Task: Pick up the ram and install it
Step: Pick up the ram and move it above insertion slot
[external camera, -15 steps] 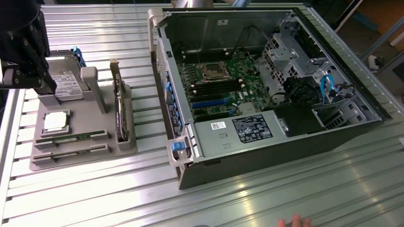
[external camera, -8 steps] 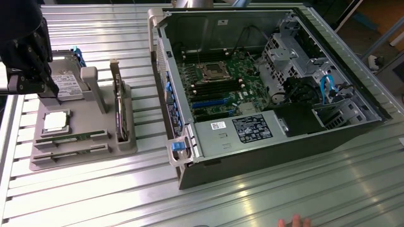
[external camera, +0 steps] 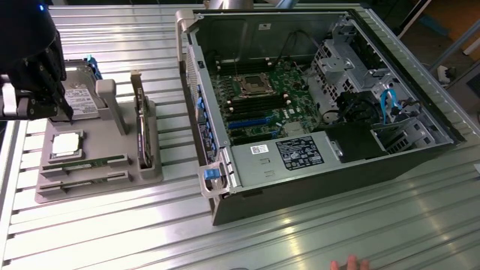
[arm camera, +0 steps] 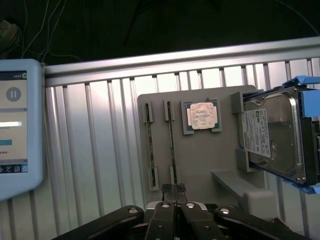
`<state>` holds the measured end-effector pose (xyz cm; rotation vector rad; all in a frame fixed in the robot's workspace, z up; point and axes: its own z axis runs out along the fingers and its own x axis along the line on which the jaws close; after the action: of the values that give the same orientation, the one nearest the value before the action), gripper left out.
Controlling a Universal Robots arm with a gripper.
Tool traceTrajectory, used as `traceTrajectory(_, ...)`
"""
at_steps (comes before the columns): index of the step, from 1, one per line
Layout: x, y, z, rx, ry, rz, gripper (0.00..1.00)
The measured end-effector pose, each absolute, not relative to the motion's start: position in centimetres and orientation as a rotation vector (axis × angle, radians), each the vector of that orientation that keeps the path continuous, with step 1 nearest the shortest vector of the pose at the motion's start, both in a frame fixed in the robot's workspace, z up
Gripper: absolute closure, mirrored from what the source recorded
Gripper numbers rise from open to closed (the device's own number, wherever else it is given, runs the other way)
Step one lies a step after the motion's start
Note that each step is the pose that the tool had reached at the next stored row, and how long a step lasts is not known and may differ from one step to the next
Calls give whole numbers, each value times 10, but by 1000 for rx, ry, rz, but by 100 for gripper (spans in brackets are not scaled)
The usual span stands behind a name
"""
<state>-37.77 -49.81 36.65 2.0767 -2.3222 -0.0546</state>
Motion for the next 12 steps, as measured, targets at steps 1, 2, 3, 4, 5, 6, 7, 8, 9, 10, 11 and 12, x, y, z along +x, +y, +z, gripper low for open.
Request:
traceTrajectory(1,-378,-498,365,2077,-2322,-55,89)
traceTrajectory(2,-378,-498,365,2077,-2322,-55,89)
traceTrajectory(3,-378,-498,365,2077,-2322,-55,89)
traceTrajectory(4,-378,-498,364,2077,-2322,-55,89)
traceTrajectory(5,-378,-498,364,2077,-2322,-55,89)
traceTrajectory(6,-378,-498,364,2077,-2322,-55,89)
traceTrajectory(7,-378,-498,364,2077,-2322,-55,89)
traceTrajectory(8,-378,-498,364,2077,-2322,-55,89)
traceTrajectory(9,-378,-498,364,2077,-2322,-55,89)
traceTrajectory(10,-378,-498,364,2077,-2322,-55,89)
traceTrajectory(11,-378,-498,364,2077,-2322,-55,89)
traceTrajectory(12,-378,-498,364,2077,-2322,-55,89)
